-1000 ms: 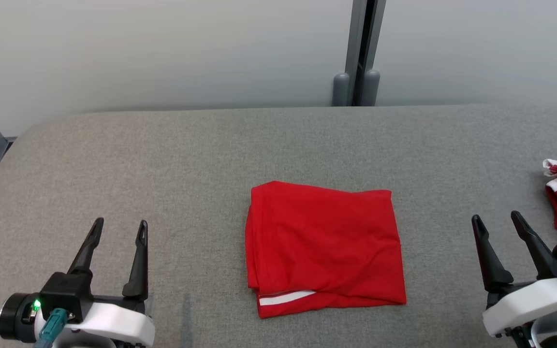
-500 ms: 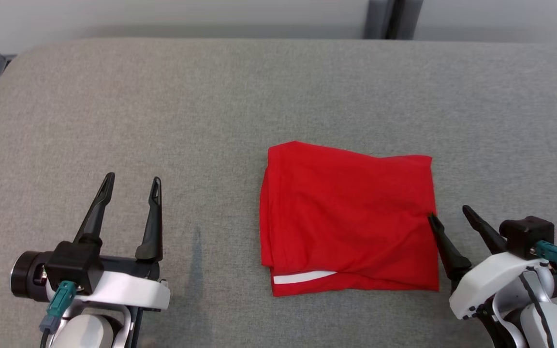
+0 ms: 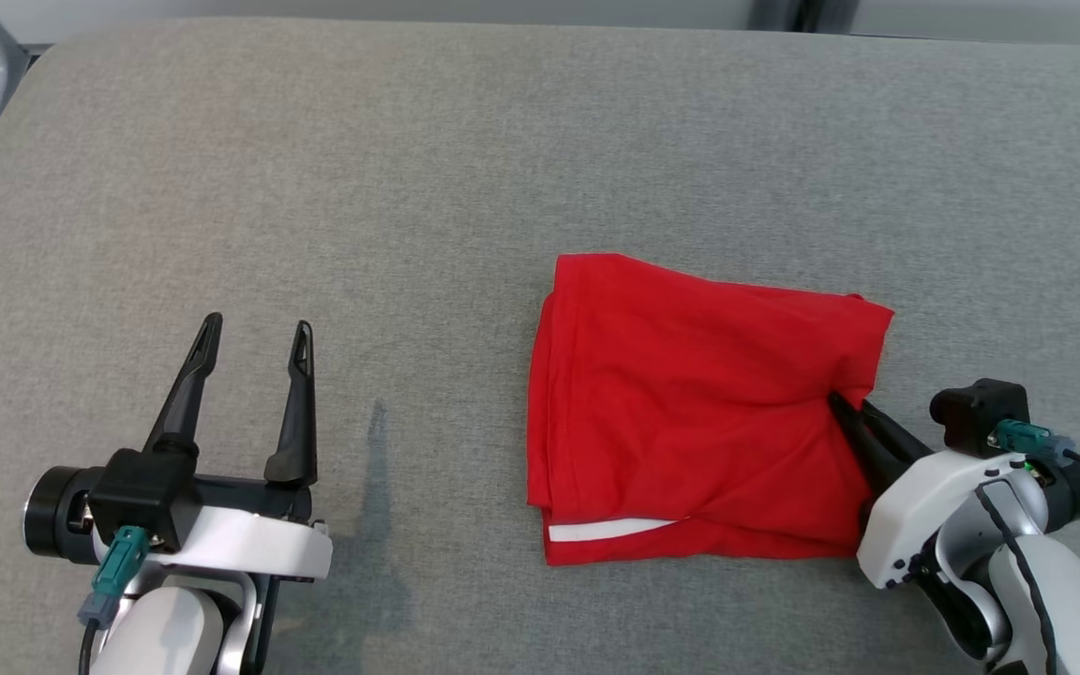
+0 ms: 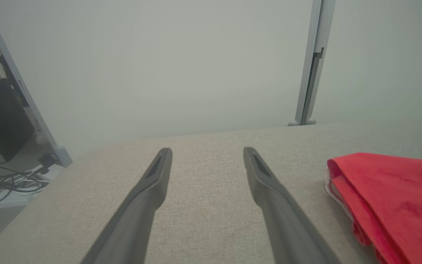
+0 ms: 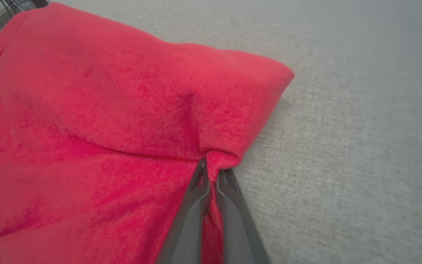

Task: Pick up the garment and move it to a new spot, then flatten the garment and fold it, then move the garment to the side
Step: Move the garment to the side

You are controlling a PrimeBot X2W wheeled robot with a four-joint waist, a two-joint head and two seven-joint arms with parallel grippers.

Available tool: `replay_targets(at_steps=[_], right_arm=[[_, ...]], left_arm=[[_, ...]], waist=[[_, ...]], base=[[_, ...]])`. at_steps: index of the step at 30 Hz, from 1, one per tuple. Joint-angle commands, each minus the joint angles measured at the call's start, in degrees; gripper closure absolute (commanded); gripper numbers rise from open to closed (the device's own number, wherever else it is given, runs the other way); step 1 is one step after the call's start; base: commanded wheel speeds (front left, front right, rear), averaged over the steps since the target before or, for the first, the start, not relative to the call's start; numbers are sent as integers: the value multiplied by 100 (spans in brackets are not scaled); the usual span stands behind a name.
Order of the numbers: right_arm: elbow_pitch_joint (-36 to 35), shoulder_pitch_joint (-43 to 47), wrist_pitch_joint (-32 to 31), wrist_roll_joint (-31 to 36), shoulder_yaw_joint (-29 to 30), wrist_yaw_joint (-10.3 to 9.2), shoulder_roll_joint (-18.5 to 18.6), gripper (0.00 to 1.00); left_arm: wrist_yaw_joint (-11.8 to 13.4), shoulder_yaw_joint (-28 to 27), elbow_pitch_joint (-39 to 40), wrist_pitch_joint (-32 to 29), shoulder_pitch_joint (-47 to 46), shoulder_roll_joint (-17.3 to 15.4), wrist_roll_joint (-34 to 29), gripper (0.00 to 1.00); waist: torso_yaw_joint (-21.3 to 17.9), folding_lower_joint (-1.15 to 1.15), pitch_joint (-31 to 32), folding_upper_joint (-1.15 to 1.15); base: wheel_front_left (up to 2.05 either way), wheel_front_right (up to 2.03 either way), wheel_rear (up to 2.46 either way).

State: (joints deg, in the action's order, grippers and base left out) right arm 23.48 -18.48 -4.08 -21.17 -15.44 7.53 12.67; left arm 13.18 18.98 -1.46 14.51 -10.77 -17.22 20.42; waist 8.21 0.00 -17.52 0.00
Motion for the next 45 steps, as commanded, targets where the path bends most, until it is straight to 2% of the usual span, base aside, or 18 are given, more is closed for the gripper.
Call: replay_targets(at_steps=[1, 6, 13, 24, 31, 35, 40, 45], right_arm=[[22, 42, -8, 81, -26, -12, 167, 100], [-580, 106, -108, 387, -178, -10, 571, 100], [-1570, 19, -412, 703, -228, -7, 1177, 100], [-2310, -522, -438, 868, -72, -6, 1692, 100], [-2265, -999, -362, 760, 133, -6, 2026, 100], [-2098, -1334, -270, 633, 239, -7, 2390, 100], [-1480, -1786, 52, 519, 448, -6, 2666, 100], [-507, -2290, 578, 430, 598, -7, 2736, 100]], left_arm=[[-1, -25, 7, 26, -31, -26, -41, 0], [5, -91, 66, 35, 45, -128, -52, 0], [47, -117, 302, -67, -31, -301, -123, 0], [22, -28, 684, -378, -325, -547, -306, 0], [-17, 6, 830, -539, -525, -695, -413, 0], [-49, 28, 932, -661, -661, -798, -490, 0], [-105, 69, 1052, -796, -817, -921, -581, 0], [-153, 124, 1157, -935, -1004, -1023, -655, 0]], waist=[[-80, 0, 45, 0], [-499, 0, 138, 0], [-1341, 0, 6, 0], [-2280, 0, -564, 0], [-2547, 0, -888, 0], [-2659, 0, -1122, 0], [-2749, 0, -1397, 0], [-2776, 0, -1640, 0]], base=[[0, 0, 0], [0, 0, 0], [0, 0, 0], [0, 0, 0], [0, 0, 0], [0, 0, 0], [0, 0, 0], [0, 0, 0]])
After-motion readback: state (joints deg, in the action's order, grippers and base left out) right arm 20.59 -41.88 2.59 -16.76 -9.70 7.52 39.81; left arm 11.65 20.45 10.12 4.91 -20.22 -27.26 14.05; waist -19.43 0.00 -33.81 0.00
